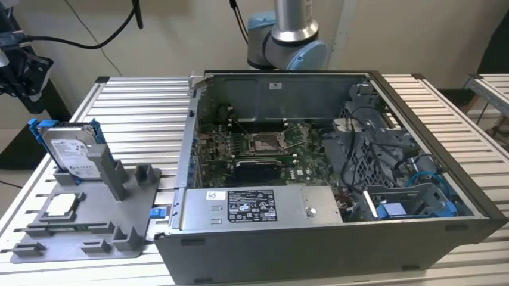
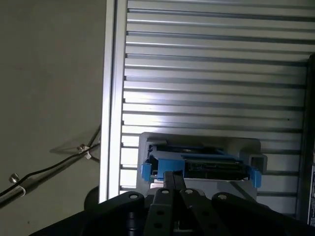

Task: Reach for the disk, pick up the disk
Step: 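Pick up the disk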

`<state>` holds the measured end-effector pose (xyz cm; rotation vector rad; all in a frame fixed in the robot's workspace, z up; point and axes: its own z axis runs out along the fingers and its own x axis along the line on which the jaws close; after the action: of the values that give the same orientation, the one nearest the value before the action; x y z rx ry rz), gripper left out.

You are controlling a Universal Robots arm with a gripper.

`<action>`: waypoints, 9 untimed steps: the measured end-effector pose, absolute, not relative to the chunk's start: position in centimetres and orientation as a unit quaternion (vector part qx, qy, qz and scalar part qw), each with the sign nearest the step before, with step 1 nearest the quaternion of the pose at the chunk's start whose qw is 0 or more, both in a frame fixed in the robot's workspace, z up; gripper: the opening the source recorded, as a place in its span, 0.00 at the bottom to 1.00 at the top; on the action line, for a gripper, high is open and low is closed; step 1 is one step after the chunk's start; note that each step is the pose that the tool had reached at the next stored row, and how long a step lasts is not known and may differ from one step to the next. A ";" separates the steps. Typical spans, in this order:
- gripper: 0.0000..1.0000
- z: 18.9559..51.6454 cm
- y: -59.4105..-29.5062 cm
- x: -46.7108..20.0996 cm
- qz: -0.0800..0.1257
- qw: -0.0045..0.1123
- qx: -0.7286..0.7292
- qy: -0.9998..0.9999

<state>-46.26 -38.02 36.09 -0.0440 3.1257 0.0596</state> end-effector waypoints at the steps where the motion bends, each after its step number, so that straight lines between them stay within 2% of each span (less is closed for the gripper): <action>1: 0.00 36.1 -38.0 -46.3 0.019 0.008 -0.014 1.000; 9: 0.00 36.1 -38.0 -46.3 0.019 0.007 -0.061 0.998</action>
<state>-46.26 -38.02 36.09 -0.1893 3.1219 0.0606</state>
